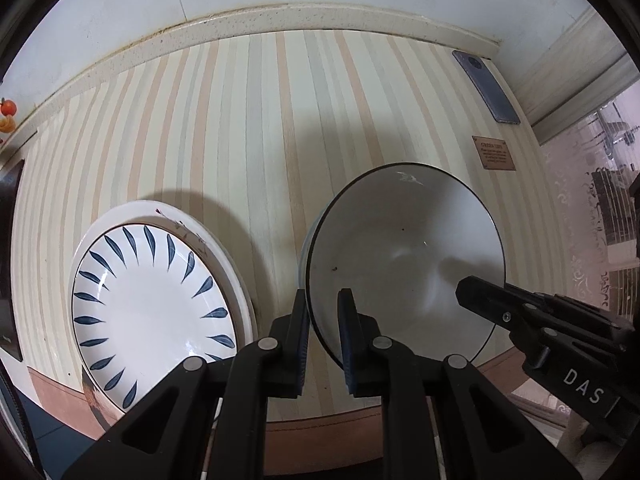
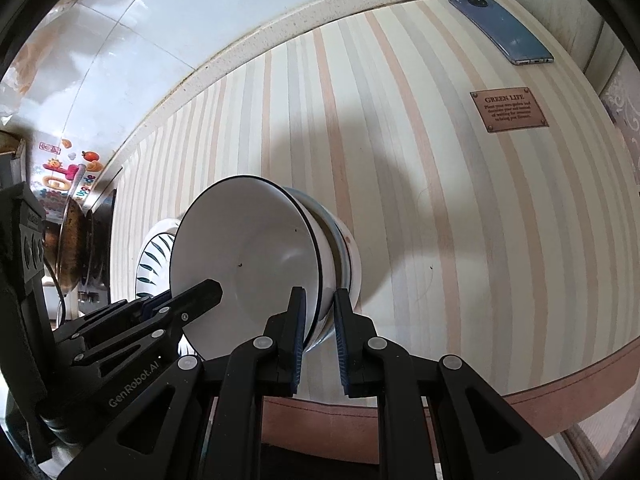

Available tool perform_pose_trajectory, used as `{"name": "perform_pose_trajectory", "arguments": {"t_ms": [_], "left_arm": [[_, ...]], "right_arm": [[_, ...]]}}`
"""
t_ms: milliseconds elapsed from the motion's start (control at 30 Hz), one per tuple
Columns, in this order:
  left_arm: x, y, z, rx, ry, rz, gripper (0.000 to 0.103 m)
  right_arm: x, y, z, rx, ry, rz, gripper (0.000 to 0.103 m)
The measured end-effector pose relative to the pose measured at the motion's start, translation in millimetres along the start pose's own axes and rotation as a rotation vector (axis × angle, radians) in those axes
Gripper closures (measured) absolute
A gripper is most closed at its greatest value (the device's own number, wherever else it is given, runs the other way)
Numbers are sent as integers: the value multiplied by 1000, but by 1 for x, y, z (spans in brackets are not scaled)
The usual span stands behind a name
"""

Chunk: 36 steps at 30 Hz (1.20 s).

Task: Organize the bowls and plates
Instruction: 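Nest the black-rimmed bowl into the bowls on the plate stack and release, then grasp the nested bowl stack rim with both grippers and lift it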

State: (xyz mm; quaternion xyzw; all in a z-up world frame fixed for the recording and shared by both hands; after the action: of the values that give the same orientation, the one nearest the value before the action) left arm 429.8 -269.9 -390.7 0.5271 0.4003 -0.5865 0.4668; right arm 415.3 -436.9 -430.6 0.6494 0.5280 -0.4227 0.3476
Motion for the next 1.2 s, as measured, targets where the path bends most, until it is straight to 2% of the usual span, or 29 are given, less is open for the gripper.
{"name": "perform_pose_trajectory", "arguments": {"t_ms": [300, 600, 733, 833, 900, 1000, 1033, 1067, 1100, 1133, 1167, 1200], "left_arm": [[4, 1, 3, 5, 45, -6, 89], [2, -2, 1, -7, 19, -29, 88], [-14, -10, 1, 8, -2, -25, 88], [-38, -19, 2, 34, -7, -3, 88], [-54, -25, 1, 47, -16, 19, 86], [-86, -33, 2, 76, -36, 73, 77], [-94, -35, 3, 82, -36, 88, 70], [-101, -36, 3, 86, -44, 95, 58], [-110, -39, 4, 90, -59, 107, 51], [-117, -40, 3, 92, -64, 119, 35], [-123, -40, 3, 95, -64, 128, 26], [-128, -41, 3, 99, -69, 137, 26]], "right_arm": [[1, 1, -4, -16, -28, -14, 84], [2, 0, -6, 0, -39, -29, 83], [-11, -6, -5, 3, -66, -14, 83], [-30, -16, -7, 5, -83, 9, 73], [-46, -25, -11, 0, -86, 36, 60], [-73, -40, -20, -10, -100, 78, 46], [-81, -45, -23, -15, -102, 88, 44], [-87, -50, -26, -17, -102, 99, 38], [-96, -54, -30, -26, -109, 116, 30], [-102, -58, -32, -33, -117, 127, 27], [-109, -62, -35, -38, -123, 141, 25], [-114, -65, -37, -40, -124, 151, 23]]}}
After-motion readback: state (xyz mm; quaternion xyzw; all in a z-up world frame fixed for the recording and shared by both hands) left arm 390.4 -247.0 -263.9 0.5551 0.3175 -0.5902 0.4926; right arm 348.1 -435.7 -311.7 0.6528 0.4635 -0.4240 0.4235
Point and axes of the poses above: each gripper's, at about its wrist camera, not at the fingertips, and x roughly the way its jaws point, z to its right, y to its top, the point moved 5 cm from there along x, roughly the way its jaws point, and after that the axes turned 9 degrees about -z, right-handed, at the moved point
